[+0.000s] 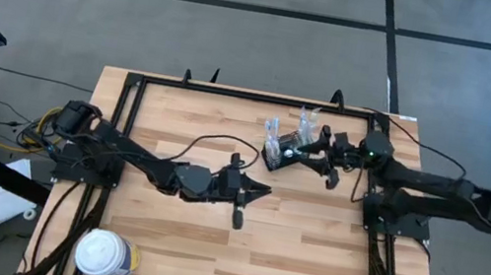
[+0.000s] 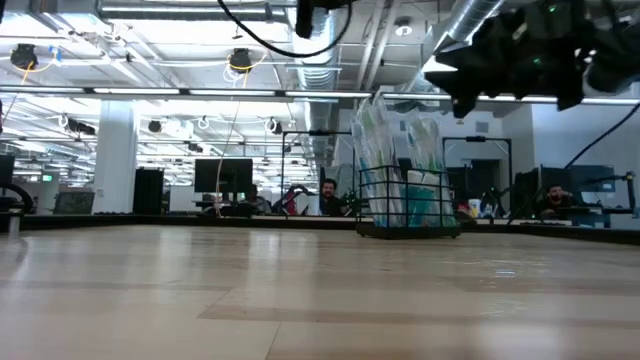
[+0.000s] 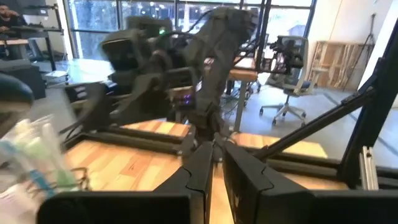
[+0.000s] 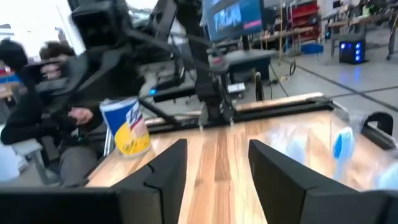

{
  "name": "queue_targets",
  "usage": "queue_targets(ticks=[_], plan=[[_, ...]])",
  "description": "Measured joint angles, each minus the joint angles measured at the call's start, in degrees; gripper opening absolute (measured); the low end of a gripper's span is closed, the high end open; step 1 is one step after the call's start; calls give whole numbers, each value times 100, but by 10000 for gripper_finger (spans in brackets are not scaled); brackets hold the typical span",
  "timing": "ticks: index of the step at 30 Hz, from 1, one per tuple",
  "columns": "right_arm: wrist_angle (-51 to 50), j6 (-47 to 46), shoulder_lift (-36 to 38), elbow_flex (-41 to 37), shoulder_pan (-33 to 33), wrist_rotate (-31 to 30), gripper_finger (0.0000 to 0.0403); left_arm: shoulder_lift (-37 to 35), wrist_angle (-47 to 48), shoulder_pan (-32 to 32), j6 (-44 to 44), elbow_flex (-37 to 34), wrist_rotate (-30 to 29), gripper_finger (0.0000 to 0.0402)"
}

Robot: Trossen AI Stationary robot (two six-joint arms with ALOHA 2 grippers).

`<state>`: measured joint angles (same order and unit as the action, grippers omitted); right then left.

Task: Pick & Place toothbrushing station
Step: Return to Home Position

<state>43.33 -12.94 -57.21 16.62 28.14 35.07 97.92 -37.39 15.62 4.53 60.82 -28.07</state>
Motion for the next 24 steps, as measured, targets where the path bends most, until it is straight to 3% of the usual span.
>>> queue_targets(ticks=[3,10,19,24], plan=[[-1031,272,715,-2,-13,108,152,-366,190,11,-30,-255,8,31],[-3431,890,2536,-5,-113,110,123,-1926,252,48,51,-1745,144,30],[-5393,944,5528,-2,-96,66,108,-4165,245,76,389,-3539,135,31],[-5330,104,5640,142,-210,319,108,-4920,217,72,827,-4093,135,31]])
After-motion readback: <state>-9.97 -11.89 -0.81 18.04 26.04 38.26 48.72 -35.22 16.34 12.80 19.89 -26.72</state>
